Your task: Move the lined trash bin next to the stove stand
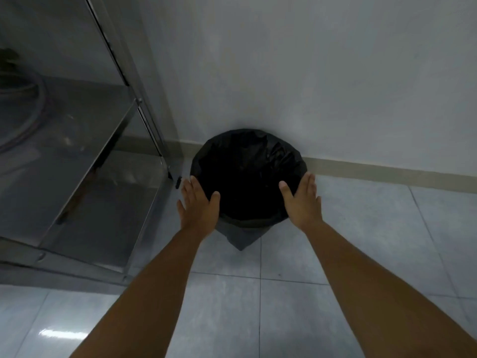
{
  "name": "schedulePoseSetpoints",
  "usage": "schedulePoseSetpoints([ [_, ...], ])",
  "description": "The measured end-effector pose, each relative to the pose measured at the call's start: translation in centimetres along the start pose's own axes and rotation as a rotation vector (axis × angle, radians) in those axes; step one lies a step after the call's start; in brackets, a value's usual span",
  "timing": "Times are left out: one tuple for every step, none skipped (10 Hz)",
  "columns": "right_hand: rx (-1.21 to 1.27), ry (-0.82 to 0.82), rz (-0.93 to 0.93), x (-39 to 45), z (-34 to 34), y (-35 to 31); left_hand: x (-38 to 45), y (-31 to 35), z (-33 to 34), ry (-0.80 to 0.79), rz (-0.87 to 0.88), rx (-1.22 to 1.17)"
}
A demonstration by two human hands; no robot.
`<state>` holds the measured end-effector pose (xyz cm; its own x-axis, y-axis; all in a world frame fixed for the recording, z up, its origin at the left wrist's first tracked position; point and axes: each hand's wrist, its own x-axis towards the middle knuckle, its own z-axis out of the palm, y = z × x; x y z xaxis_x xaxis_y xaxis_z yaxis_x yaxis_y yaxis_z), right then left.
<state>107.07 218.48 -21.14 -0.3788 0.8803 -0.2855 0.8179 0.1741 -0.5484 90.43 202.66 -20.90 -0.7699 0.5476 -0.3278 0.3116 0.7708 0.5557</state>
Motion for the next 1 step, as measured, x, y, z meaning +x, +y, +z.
schedulePoseSetpoints([
  [0.007, -0.132, 0.01, -1.12, -2.3, 0.39, -1.38, 0.53, -1.47, -0.057, -0.015, 0.046],
])
